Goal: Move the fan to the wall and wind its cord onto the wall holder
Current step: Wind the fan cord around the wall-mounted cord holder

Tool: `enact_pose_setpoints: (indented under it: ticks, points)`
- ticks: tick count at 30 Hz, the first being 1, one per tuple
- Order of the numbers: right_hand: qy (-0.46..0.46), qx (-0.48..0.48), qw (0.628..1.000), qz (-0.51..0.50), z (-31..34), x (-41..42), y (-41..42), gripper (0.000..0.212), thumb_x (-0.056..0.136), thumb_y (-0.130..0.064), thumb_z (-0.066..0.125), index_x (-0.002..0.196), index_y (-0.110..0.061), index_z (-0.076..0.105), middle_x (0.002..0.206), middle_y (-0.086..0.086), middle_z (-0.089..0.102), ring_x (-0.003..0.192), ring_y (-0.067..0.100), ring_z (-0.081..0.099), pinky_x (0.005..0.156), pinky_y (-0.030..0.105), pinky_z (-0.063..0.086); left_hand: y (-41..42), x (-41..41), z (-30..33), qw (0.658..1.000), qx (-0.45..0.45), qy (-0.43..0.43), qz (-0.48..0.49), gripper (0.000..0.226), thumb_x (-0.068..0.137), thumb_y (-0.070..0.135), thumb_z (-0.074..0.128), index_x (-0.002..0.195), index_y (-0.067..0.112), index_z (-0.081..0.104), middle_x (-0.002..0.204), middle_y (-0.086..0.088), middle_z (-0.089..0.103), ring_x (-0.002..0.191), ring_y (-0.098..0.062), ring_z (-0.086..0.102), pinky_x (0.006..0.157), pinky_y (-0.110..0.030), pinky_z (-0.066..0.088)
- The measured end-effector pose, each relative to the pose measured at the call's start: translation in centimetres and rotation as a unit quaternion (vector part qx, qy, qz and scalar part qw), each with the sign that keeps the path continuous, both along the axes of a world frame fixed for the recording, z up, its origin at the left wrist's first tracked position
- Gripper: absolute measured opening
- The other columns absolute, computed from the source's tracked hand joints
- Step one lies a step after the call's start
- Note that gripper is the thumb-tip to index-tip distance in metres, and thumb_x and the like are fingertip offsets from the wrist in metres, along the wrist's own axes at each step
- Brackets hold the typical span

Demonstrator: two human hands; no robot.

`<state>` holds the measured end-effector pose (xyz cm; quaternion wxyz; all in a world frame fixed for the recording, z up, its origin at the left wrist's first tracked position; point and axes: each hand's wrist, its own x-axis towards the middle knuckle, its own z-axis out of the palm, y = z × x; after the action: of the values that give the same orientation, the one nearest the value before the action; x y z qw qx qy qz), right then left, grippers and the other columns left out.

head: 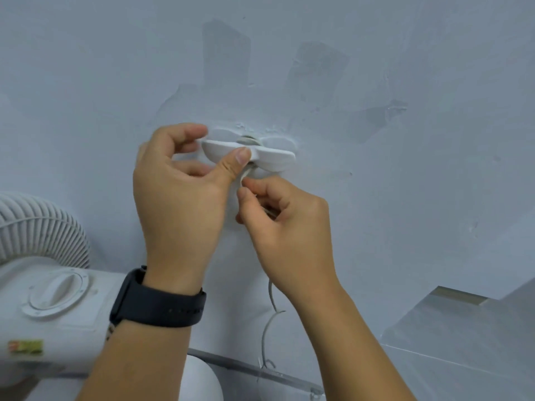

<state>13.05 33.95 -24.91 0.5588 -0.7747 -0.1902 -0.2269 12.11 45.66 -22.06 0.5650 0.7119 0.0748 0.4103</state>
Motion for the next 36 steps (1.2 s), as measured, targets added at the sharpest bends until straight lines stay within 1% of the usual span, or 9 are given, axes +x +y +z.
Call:
enact_pose_setpoints:
  ticks: [2, 7, 10, 13, 20, 23, 26, 31, 36]
  points:
    - [0.027, 0.014, 0.999, 0.035, 0.2, -0.7, 0.4, 0.019, 0.096, -0.014, 0.062, 0.107, -0.016, 0.077, 0.073, 0.002, 0.075, 0.065, 0.018, 0.071, 0.066, 0.042, 0.059, 0.0, -0.2, 0.0, 0.999, 0.004, 0.015, 0.052, 0.050, 0.072, 0.052, 0.089, 0.100, 0.024, 0.059, 0.080, 0.008, 0.057, 0.061, 0.000, 0.051, 0.062, -0.013, 0.044]
    - [0.047, 0.066, 0.994, 0.073, 0.1, -0.8, 0.5, 0.038, 0.097, -0.002, 0.053, 0.121, -0.020, 0.076, 0.082, -0.007, 0.079, 0.056, 0.006, 0.057, 0.057, 0.025, 0.048, -0.1, -0.5, -0.2, 0.993, -0.013, 0.100, -0.061, 0.063, 0.089, 0.061, 0.068, 0.052, 0.011, 0.060, 0.041, 0.002, 0.055, 0.038, -0.005, 0.046, 0.045, -0.014, 0.036]
    - [0.033, 0.052, 0.996, 0.068, -0.6, -0.8, 1.0, 0.044, 0.096, -0.009, 0.050, 0.130, -0.028, 0.071, 0.092, -0.022, 0.075, 0.088, 0.008, 0.066, 0.081, 0.023, 0.051, 0.6, -0.6, -0.2, 0.993, -0.003, 0.088, -0.083, 0.052, 0.094, 0.052, 0.068, 0.059, 0.014, 0.071, 0.049, 0.001, 0.064, 0.043, -0.005, 0.052, 0.049, -0.019, 0.042]
    - [-0.038, -0.012, 0.999, 0.031, -1.5, -0.5, 1.5, 0.052, 0.094, -0.003, 0.045, 0.137, -0.025, 0.065, 0.098, -0.020, 0.055, 0.102, 0.023, 0.057, 0.094, 0.022, 0.045, 1.6, -0.5, -0.4, 0.985, -0.012, 0.115, -0.129, 0.040, 0.096, 0.045, 0.068, 0.070, 0.016, 0.077, 0.063, -0.011, 0.069, 0.058, -0.020, 0.060, 0.066, -0.044, 0.056]
    - [-0.065, 0.015, 0.998, 0.004, -1.7, 0.1, 1.7, 0.050, 0.093, 0.005, 0.046, 0.131, -0.018, 0.071, 0.104, -0.001, 0.051, 0.103, 0.029, 0.056, 0.097, 0.040, 0.050, 1.4, -0.6, 0.1, 0.969, -0.102, 0.146, -0.170, 0.030, 0.092, 0.018, 0.065, 0.065, 0.010, 0.056, 0.063, -0.008, 0.049, 0.061, -0.020, 0.043, 0.059, -0.034, 0.040]
    - [-0.047, 0.048, 0.998, -0.008, -1.2, -0.1, 1.9, 0.047, 0.090, 0.004, 0.048, 0.123, -0.016, 0.076, 0.106, -0.003, 0.056, 0.104, 0.019, 0.059, 0.095, 0.026, 0.049, 1.4, -0.5, -0.1, 0.968, -0.091, 0.166, -0.167, 0.033, 0.087, 0.024, 0.058, 0.069, 0.000, 0.046, 0.066, -0.009, 0.039, 0.062, -0.022, 0.035, 0.059, -0.039, 0.033]
    - [-0.043, 0.098, 0.994, -0.024, -0.2, -0.7, 1.8, 0.048, 0.086, 0.005, 0.046, 0.112, -0.015, 0.080, 0.100, -0.004, 0.065, 0.099, 0.008, 0.064, 0.088, 0.015, 0.047, 1.4, -0.4, 0.0, 0.965, -0.075, 0.192, -0.161, 0.040, 0.090, 0.033, 0.058, 0.064, 0.011, 0.038, 0.060, -0.006, 0.031, 0.057, -0.021, 0.029, 0.059, -0.041, 0.029]
    - [-0.006, 0.092, 0.995, -0.028, 0.8, -1.1, 1.6, 0.051, 0.087, 0.000, 0.043, 0.113, -0.024, 0.079, 0.106, -0.017, 0.071, 0.110, 0.006, 0.065, 0.095, 0.017, 0.047, 1.5, -0.1, 0.3, 0.895, -0.305, 0.198, -0.258, 0.035, 0.097, 0.031, 0.059, 0.067, 0.024, 0.042, 0.050, 0.009, 0.021, 0.039, -0.008, 0.018, 0.040, -0.023, 0.015]
    - [0.019, 0.121, 0.992, -0.042, 0.9, -1.2, 1.6, 0.045, 0.087, -0.004, 0.045, 0.104, -0.030, 0.078, 0.101, -0.017, 0.075, 0.087, 0.001, 0.063, 0.080, 0.024, 0.047, 1.8, -0.2, 0.9, 0.806, -0.461, 0.155, -0.336, 0.024, 0.095, 0.021, 0.050, 0.072, 0.020, 0.046, 0.055, 0.010, 0.029, 0.044, -0.006, 0.023, 0.044, -0.020, 0.020]
